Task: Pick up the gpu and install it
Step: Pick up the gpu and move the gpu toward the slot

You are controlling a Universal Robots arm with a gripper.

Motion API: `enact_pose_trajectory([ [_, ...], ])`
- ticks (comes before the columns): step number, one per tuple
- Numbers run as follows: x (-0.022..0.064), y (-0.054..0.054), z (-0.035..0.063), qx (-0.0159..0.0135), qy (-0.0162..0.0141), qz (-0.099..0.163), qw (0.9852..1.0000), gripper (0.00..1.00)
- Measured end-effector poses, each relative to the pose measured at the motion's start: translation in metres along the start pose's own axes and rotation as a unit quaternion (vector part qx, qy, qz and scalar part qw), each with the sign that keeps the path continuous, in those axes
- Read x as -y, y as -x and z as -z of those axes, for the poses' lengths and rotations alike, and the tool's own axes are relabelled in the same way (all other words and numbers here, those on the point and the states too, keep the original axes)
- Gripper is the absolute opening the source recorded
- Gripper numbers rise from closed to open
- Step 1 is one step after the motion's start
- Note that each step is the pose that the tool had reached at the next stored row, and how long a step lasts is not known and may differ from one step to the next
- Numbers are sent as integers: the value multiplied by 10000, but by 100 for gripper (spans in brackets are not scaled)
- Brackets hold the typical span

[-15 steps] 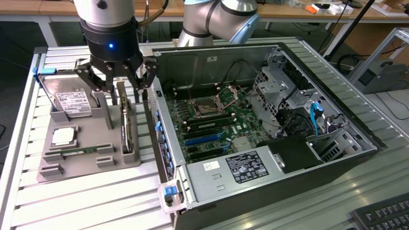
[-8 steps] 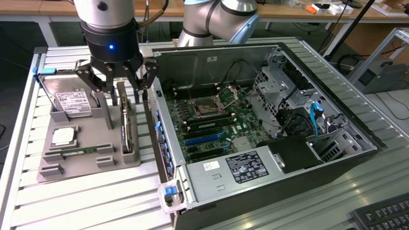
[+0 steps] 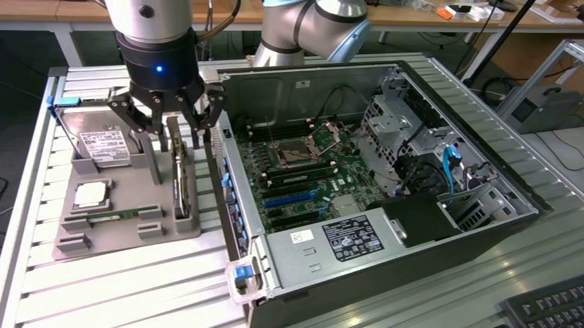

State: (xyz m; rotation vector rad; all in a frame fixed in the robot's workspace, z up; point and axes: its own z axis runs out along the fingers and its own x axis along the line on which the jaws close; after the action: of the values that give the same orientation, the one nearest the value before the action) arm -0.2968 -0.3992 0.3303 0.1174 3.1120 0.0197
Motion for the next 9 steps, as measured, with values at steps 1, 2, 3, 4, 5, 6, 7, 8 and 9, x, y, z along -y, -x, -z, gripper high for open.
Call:
enact_pose_trajectory([
  [1, 0, 0, -4, 0, 0, 0, 10000, 48],
  [2, 0, 0, -7, 0, 0, 0, 10000, 48],
  [3, 0, 0, -10, 0, 0, 0, 10000, 48],
  [4, 0, 0, -12, 0, -1, 0, 10000, 48],
  [5, 0, 0, -15, 0, -1, 0, 10000, 48],
  [6, 0, 0, -16, 0, -1, 0, 10000, 48],
  [7, 0, 0, -19, 0, -1, 0, 10000, 48],
  [8, 0, 0, -21, 0, -1, 0, 10000, 48],
  [9, 0, -1, -24, 0, -1, 0, 10000, 48],
])
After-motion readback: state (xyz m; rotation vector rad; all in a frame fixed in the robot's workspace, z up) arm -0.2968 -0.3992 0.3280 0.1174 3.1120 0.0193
